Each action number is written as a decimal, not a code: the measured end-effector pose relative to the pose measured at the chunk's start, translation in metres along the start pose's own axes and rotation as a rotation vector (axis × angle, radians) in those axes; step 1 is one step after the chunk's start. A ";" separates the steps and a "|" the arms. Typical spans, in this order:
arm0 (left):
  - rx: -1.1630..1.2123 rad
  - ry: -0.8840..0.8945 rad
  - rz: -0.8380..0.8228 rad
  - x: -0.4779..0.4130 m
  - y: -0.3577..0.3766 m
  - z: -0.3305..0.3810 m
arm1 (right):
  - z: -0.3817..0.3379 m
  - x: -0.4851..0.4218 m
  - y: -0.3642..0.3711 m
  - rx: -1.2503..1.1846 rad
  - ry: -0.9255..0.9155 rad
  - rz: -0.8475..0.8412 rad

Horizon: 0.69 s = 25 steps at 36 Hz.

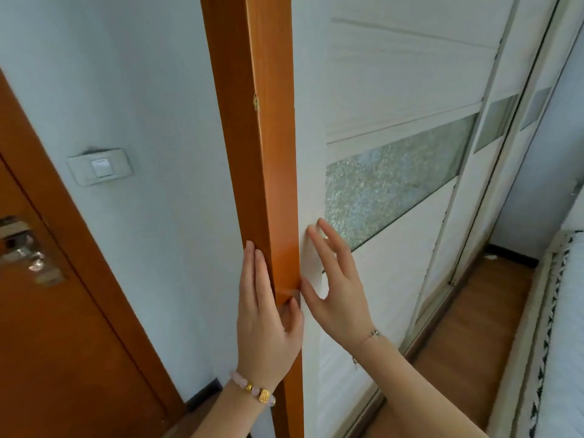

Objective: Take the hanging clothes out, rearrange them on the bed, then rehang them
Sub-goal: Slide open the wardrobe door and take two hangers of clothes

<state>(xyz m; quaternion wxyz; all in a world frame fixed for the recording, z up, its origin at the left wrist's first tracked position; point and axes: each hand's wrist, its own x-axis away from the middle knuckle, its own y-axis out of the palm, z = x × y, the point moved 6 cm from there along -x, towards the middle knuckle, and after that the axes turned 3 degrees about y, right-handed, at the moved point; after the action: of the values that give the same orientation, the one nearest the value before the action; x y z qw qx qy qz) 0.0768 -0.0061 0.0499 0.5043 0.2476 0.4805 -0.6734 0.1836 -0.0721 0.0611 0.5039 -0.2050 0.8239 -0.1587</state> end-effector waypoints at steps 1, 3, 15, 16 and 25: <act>-0.006 -0.017 0.014 0.000 0.001 0.003 | 0.001 -0.001 0.000 -0.010 -0.005 0.002; -0.024 -0.042 0.039 0.000 0.002 0.007 | 0.004 -0.003 0.001 -0.024 -0.018 0.007; -0.161 -0.072 0.153 0.034 0.001 0.033 | 0.043 -0.019 -0.014 -0.053 -0.091 0.036; -0.163 -0.028 0.169 0.039 0.005 0.041 | 0.048 -0.021 -0.016 -0.046 -0.092 0.035; -0.091 -0.175 -0.286 0.025 0.117 0.047 | 0.094 -0.042 -0.035 0.065 -0.042 0.031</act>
<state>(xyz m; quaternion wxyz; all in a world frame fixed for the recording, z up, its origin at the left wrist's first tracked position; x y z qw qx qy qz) 0.1822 -0.0627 0.0023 0.4538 0.0940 0.4949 -0.7351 0.2910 -0.0862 0.0681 0.5300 -0.1791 0.8106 -0.1730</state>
